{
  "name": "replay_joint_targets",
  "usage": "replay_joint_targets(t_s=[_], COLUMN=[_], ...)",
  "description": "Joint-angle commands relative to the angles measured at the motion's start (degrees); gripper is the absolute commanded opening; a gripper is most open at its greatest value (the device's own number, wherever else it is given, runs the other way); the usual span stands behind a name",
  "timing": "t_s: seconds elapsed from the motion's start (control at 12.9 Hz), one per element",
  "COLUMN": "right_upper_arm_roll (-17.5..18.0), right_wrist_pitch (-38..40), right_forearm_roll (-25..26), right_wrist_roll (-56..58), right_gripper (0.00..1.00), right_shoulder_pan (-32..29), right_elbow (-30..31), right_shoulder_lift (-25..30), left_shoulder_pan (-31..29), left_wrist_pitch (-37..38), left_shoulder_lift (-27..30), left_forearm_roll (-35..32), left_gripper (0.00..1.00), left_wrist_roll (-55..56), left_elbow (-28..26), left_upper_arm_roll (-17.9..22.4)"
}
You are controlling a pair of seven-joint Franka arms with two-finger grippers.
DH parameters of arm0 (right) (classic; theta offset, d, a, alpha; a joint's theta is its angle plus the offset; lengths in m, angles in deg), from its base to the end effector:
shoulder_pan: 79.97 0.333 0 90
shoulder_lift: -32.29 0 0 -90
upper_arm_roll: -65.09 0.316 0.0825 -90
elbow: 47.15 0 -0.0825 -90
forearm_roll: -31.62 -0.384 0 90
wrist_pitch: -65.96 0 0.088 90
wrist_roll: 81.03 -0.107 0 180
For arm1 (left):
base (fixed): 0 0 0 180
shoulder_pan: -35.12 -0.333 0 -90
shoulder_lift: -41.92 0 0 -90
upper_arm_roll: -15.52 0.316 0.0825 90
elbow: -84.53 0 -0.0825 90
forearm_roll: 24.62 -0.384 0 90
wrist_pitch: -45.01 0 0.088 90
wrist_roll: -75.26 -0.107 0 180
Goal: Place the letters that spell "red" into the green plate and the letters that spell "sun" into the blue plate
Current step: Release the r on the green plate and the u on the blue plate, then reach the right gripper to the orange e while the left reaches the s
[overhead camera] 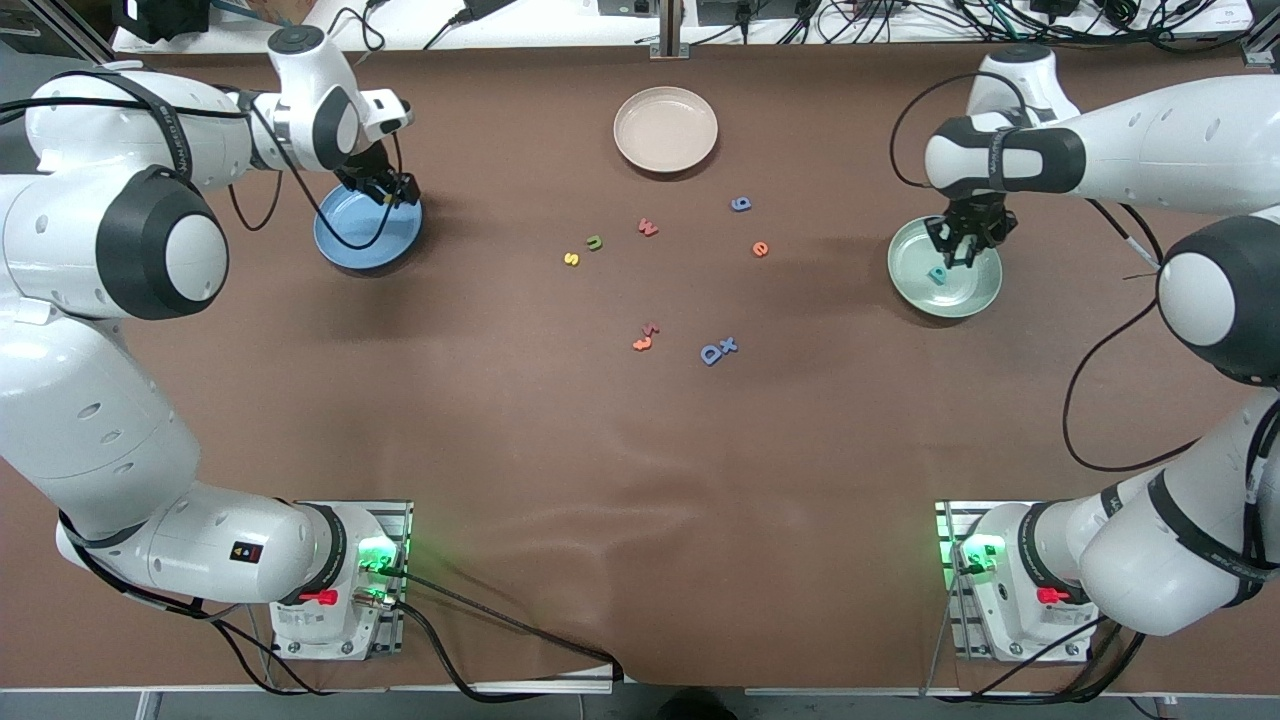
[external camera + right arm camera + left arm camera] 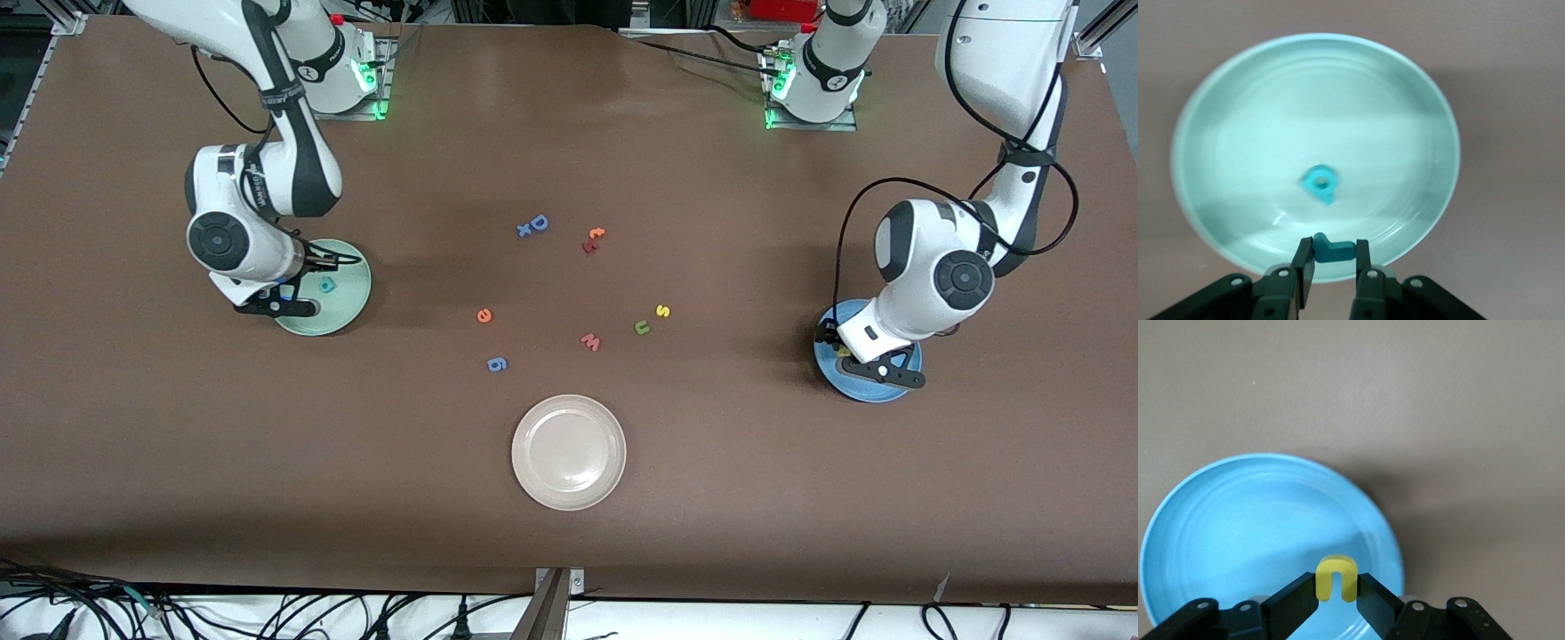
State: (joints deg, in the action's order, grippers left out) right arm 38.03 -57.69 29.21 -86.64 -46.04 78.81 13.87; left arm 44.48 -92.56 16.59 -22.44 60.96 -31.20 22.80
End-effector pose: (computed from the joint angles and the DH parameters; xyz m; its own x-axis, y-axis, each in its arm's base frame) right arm 0.5138 0.0594 0.2294 0.9523 -0.0328 -0.3033 0.0133 -0.9888 0.1486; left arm 0.5965 -0.0234 0.2263 0.9627 -0.2634 -0.0622 -0.2648 -0.9642 -0.0153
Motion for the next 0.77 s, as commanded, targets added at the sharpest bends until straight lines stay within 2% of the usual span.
replay_joint_targets(t_s=[0.0,0.15,0.23,0.31,0.39,0.46,0.54,0.7], right_upper_arm_roll=[0.2,0.2,0.2,0.2,0.3,0.4,0.5,1.0], right_wrist_pitch=[-3.9,-4.1,-4.1,-4.1,-4.1,-3.8,-3.5,-1.1], right_forearm_roll=[-1.5,-2.2,-4.2,-6.4,-7.3,-7.3,-7.3,-7.3], right_wrist_roll=[6.5,7.7,8.7,9.7,10.0,10.1,10.1,9.4], right_gripper=[0.13,0.13,0.15,0.27,0.75,1.0,1.0,1.0], right_shoulder_pan=[-3.0,-4.2,-4.2,-4.2,-4.2,-4.2,-4.1,-3.5], right_elbow=[1.5,1.5,1.4,1.3,1.1,0.8,0.7,-1.3], right_shoulder_lift=[-2.2,-3.4,-4.2,-5.1,-5.6,-5.4,-5.0,-4.1], left_shoulder_pan=[-1.5,-1.8,-1.8,-1.8,-1.8,-1.8,-1.8,-1.6], left_wrist_pitch=[-0.5,-0.9,-1.1,-1.4,-1.4,-1.4,-1.3,-0.5], left_shoulder_lift=[-0.6,-1.5,-1.6,-1.8,-1.8,-1.8,-1.6,-0.7], left_forearm_roll=[1.3,0.8,0.8,0.9,0.9,1.0,1.0,1.5], left_gripper=[0.23,0.25,0.32,0.47,0.62,0.83,0.92,0.96], left_wrist_roll=[-4.8,-4.9,-4.8,-4.8,-4.8,-4.7,-4.4,-3.2], left_elbow=[-0.5,-0.2,-0.2,-0.2,-0.1,-0.1,-0.1,0.1], left_upper_arm_roll=[-0.5,-0.5,-0.5,-0.5,-0.5,-0.5,-0.6,-1.5])
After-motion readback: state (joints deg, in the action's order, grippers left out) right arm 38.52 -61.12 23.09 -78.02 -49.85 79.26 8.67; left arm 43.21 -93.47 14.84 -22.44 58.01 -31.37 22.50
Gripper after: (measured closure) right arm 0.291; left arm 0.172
